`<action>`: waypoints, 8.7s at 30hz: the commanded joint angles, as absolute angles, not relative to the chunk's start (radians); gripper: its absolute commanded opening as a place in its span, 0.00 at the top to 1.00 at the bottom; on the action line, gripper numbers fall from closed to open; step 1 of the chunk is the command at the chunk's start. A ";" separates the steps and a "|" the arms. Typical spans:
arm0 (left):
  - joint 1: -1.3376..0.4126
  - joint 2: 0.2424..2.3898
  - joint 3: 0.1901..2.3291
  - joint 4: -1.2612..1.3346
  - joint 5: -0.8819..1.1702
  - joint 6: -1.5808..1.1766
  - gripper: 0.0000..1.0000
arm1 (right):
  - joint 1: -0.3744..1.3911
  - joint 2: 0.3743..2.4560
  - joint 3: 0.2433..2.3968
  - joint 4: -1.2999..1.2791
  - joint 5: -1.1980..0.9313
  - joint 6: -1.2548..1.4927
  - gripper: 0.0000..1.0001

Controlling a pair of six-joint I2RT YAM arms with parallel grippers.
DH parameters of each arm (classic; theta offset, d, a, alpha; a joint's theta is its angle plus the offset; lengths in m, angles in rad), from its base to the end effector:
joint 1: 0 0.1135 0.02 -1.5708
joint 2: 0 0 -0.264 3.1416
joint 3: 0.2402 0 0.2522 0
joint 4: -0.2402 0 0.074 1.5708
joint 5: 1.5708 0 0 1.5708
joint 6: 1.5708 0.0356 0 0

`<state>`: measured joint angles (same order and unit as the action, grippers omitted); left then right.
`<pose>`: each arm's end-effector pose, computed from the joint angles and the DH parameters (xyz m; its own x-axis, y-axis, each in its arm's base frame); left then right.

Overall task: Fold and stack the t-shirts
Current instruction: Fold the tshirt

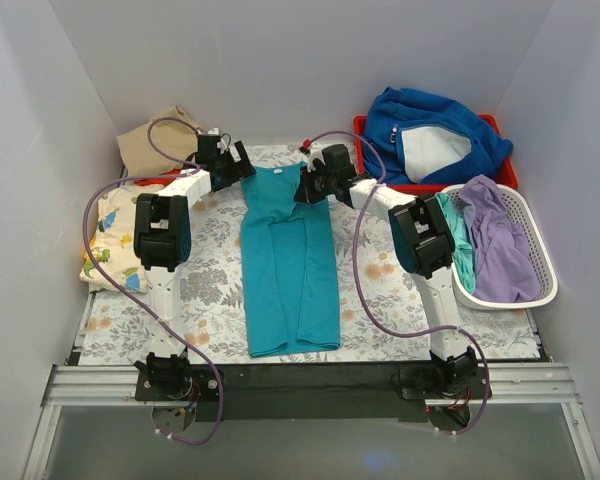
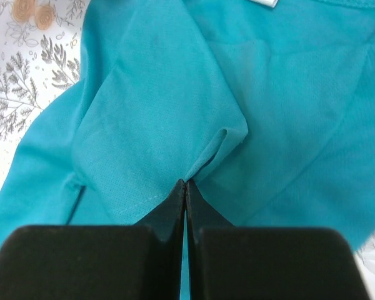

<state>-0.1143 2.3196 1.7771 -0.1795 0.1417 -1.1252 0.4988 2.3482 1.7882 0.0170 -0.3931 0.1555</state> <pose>0.5185 -0.0646 0.1596 -0.4799 -0.8441 -0.2392 -0.4984 0.4867 -0.7174 0.4643 0.2684 0.1671 -0.5613 -0.1429 -0.8152 -0.6508 0.6847 0.3281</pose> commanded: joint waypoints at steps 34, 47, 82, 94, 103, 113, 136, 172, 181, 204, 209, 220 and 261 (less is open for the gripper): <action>-0.176 2.134 1.721 -0.207 0.463 -1.141 0.02 | 0.543 2.329 1.878 -0.046 -0.538 0.199 0.62; -0.202 2.206 1.637 -0.195 0.440 -1.166 0.02 | 0.569 2.280 1.695 -0.049 -0.457 0.215 0.64; -0.322 1.455 0.973 -0.367 0.137 -1.245 0.02 | 0.561 1.323 0.817 -0.196 -0.337 0.258 0.50; -0.502 0.962 0.488 -0.474 0.044 -1.574 0.02 | 0.641 1.078 0.500 -0.238 -0.362 0.475 0.49; -0.629 0.976 0.439 -0.532 0.024 -1.725 0.02 | 0.739 1.115 0.428 -0.155 -0.377 0.568 0.48; -0.774 0.923 0.345 -0.564 0.043 -1.859 0.02 | 0.775 1.198 0.423 -0.069 -0.367 0.600 0.48; -0.881 0.818 0.264 -0.700 0.043 -2.003 0.34 | 0.827 1.279 0.420 0.032 -0.393 0.653 0.62; -0.881 0.893 0.704 -0.891 -0.204 -1.861 1.00 | 0.838 1.158 0.676 -0.144 -0.324 0.483 0.80; -0.847 1.046 0.833 -0.844 -0.396 -1.773 1.00 | 0.769 1.316 0.853 -0.183 -0.275 0.347 0.80; -0.445 1.566 1.032 -0.402 -0.186 -1.356 1.00 | 0.512 1.813 1.288 -0.196 -0.465 0.206 0.83; -0.405 1.615 1.054 -0.380 -0.170 -1.338 1.00 | 0.494 1.888 1.335 -0.216 -0.451 0.196 0.82; -0.379 1.646 1.086 -0.410 -0.248 -1.338 0.30 | 0.450 1.864 1.374 -0.219 -0.224 0.126 0.54; -0.377 1.695 1.061 -0.221 0.161 -1.235 0.34 | 0.506 2.026 1.416 -0.181 -0.529 0.183 0.52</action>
<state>-0.3813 1.6840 1.0138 -0.2317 0.1680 -1.2606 0.5106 2.0121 1.3632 -0.2081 -0.5121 0.1860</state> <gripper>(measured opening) 0.665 0.487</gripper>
